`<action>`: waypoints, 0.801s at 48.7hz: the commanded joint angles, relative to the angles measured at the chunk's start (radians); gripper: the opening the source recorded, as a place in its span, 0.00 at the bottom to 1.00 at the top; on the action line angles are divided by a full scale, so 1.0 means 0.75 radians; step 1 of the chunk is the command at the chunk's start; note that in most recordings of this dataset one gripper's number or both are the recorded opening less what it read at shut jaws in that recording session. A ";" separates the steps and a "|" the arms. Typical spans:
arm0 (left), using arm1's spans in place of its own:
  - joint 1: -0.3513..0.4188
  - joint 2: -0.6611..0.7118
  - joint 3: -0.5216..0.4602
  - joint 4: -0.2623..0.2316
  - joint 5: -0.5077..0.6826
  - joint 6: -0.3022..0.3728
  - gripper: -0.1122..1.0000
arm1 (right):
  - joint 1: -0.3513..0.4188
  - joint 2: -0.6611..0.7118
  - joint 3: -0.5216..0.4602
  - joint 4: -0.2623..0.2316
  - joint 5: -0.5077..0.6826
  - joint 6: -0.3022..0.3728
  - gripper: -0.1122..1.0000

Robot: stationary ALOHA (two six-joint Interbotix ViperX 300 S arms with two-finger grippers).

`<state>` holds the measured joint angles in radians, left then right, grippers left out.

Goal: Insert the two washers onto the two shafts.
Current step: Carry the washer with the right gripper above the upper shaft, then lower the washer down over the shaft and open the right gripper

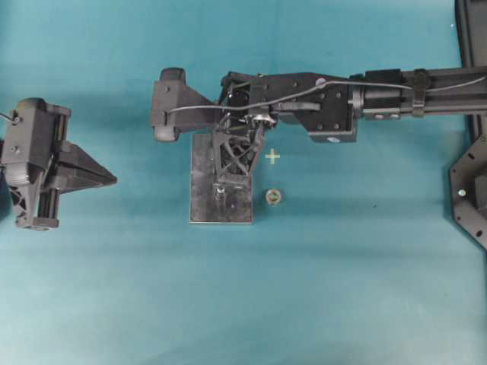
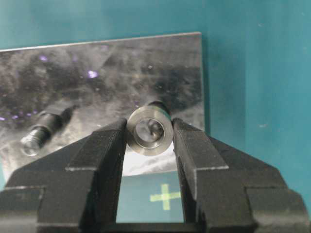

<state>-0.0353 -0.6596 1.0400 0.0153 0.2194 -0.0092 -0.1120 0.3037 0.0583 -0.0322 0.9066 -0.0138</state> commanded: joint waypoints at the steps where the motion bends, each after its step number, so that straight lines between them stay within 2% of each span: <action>1: -0.004 -0.010 -0.010 0.004 -0.010 -0.002 0.10 | -0.006 -0.045 -0.018 -0.002 0.012 0.000 0.41; 26: -0.004 -0.004 -0.010 0.004 -0.012 -0.002 0.10 | -0.025 -0.035 -0.016 0.002 0.027 0.002 0.41; 39: -0.004 -0.004 -0.010 0.002 -0.010 -0.002 0.10 | -0.039 -0.029 -0.016 0.006 0.000 0.047 0.41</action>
<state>-0.0368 -0.6627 1.0446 0.0153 0.2178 -0.0092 -0.1289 0.3053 0.0583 -0.0261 0.9143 0.0061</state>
